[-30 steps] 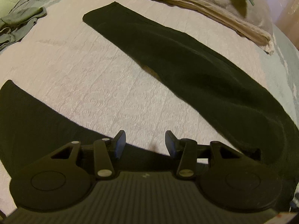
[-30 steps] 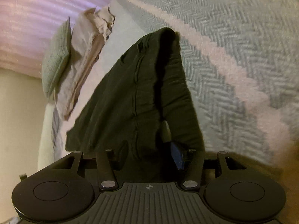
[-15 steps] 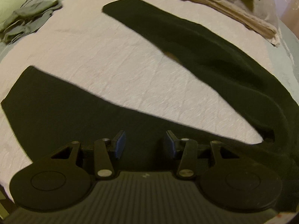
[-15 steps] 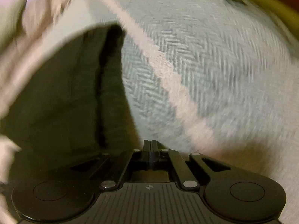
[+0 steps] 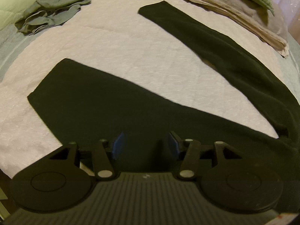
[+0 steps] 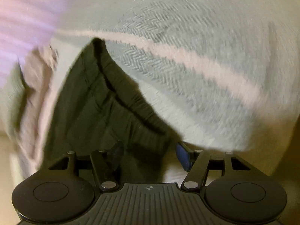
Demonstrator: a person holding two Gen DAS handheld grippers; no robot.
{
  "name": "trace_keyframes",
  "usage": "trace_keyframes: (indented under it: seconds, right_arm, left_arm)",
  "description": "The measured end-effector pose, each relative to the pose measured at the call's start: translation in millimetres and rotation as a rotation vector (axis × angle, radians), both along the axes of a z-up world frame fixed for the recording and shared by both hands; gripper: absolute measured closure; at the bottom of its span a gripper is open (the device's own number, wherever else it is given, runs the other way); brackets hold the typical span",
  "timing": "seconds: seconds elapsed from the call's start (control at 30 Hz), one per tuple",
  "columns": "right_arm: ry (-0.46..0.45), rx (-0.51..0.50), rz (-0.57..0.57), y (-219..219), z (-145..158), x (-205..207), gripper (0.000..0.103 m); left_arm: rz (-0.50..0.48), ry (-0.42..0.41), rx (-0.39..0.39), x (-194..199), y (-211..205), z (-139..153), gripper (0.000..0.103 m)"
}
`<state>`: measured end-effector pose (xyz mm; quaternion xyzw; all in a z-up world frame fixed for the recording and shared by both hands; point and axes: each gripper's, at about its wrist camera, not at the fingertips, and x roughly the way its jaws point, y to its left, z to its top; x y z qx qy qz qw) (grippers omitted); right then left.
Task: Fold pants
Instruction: 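Lower the waistband onto the bed with the right gripper and release, then pull both tools back above the flattened black trousers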
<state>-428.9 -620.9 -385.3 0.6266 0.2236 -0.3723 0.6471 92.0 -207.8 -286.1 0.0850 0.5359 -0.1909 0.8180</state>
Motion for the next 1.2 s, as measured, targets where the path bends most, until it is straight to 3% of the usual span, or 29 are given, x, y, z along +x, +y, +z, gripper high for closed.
trace_keyframes:
  seconds: [0.03, 0.07, 0.2, 0.3, 0.37, 0.4, 0.47, 0.57, 0.63, 0.7, 0.73, 0.83, 0.9, 0.97, 1.07, 1.2]
  right_arm:
    - [-0.003, -0.013, -0.046, 4.7, -2.8, 3.2, 0.072]
    - [0.042, -0.03, -0.058, 6.1, 3.2, 1.3, 0.089]
    - [0.249, -0.151, 0.024, 16.5, 21.0, 11.2, 0.086]
    - [0.41, -0.171, 0.006, 24.2, 39.5, 30.3, 0.067]
    - [0.567, -0.283, 0.008, 39.8, 63.1, 53.3, 0.067]
    - [0.599, -0.373, 0.046, 53.8, 76.7, 68.5, 0.066]
    - [0.538, -0.482, 0.15, 78.7, 90.0, 96.5, 0.066]
    - [0.468, -0.506, 0.337, 108.5, 79.7, 142.7, 0.065]
    - [0.497, -0.502, 0.429, 126.0, 56.9, 162.9, 0.066]
    - [0.585, -0.391, 0.492, 140.1, 23.4, 169.3, 0.065]
    - [0.605, -0.392, 0.497, 149.4, 19.1, 167.2, 0.065]
    - [0.628, -0.432, 0.543, 173.2, 30.8, 163.0, 0.065]
    - [0.627, -0.307, 0.574, 173.5, 39.9, 158.0, 0.065]
    - [0.567, -0.205, 0.539, 173.5, 56.7, 145.5, 0.065]
    - [0.496, -0.249, 0.554, 186.1, 104.2, 135.9, 0.065]
    - [0.507, -0.279, 0.655, 197.7, 158.4, 132.1, 0.065]
  left_arm:
    - [-0.001, 0.004, 0.002, 3.2, 5.7, -1.5, 0.056]
    - [-0.006, 0.008, 0.001, 6.4, 12.7, -2.6, 0.056]
    - [-0.062, -0.025, 0.022, 18.3, 41.8, 0.3, 0.056]
    - [-0.08, -0.048, 0.08, 34.1, 63.3, -3.2, 0.056]
    - [-0.089, -0.058, 0.088, 43.8, 74.1, -2.5, 0.056]
    - [-0.1, -0.065, 0.087, 46.3, 76.6, -1.7, 0.056]
    - [-0.157, -0.092, 0.09, 45.6, 74.2, -1.0, 0.056]
    - [-0.236, -0.094, 0.081, 39.4, 60.7, -10.7, 0.055]
    - [-0.266, -0.089, 0.089, 34.7, 53.1, -22.8, 0.053]
    - [-0.273, -0.069, 0.14, 30.9, 52.4, -40.5, 0.052]
    - [-0.271, -0.045, 0.161, 29.3, 55.5, -48.8, 0.052]
    - [-0.264, -0.033, 0.166, 21.3, 69.4, -46.0, 0.051]
    - [-0.233, 0.007, 0.173, 18.0, 78.1, -35.9, 0.051]
    - [-0.218, 0.033, 0.181, 11.3, 81.4, -21.0, 0.052]
    - [-0.232, 0.016, 0.186, -11.9, 79.7, 16.3, 0.052]
    - [-0.267, -0.002, 0.149, -55.2, 70.3, 68.4, 0.049]
